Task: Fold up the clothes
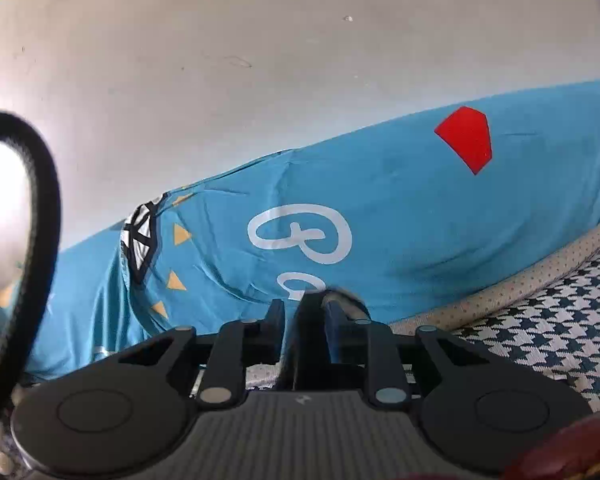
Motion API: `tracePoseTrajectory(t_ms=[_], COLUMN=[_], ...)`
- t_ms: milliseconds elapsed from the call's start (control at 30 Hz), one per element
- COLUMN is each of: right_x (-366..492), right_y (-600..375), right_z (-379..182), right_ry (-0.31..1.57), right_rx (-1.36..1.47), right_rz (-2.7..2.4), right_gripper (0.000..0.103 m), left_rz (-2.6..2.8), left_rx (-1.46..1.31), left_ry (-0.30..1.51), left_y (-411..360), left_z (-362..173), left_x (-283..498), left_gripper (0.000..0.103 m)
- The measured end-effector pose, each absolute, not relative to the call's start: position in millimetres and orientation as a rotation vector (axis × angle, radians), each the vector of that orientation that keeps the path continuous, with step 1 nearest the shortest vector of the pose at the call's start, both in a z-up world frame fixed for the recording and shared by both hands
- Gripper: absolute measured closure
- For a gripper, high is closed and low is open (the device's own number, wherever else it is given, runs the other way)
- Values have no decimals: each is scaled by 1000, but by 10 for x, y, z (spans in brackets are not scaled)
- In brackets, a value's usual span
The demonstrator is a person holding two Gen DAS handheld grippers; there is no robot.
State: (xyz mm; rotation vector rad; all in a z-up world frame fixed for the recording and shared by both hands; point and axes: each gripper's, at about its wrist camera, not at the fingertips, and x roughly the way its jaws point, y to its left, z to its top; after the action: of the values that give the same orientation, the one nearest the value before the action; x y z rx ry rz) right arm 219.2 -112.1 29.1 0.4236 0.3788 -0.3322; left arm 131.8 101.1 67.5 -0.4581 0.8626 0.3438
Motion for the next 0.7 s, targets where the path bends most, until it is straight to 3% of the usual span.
tracePoseTrajectory(t_ms=[133,333,700], right_x=[2049,1735,1239], right_y=[-1328,-1553,-2054], right_z=[373,415,-18], right_ry=[379,426,629], right_rx=[490,438,485], right_rz=[-263,-346,-509], right_gripper=[69,68,62], left_rz=[340,321,302], left_rx=[-460,-460,-475], left_ry=[858,858,843], left_y=[981,937,925], left_z=[702,732,809], left_x=[1317,1304,1231], left_gripper=[0,0,0])
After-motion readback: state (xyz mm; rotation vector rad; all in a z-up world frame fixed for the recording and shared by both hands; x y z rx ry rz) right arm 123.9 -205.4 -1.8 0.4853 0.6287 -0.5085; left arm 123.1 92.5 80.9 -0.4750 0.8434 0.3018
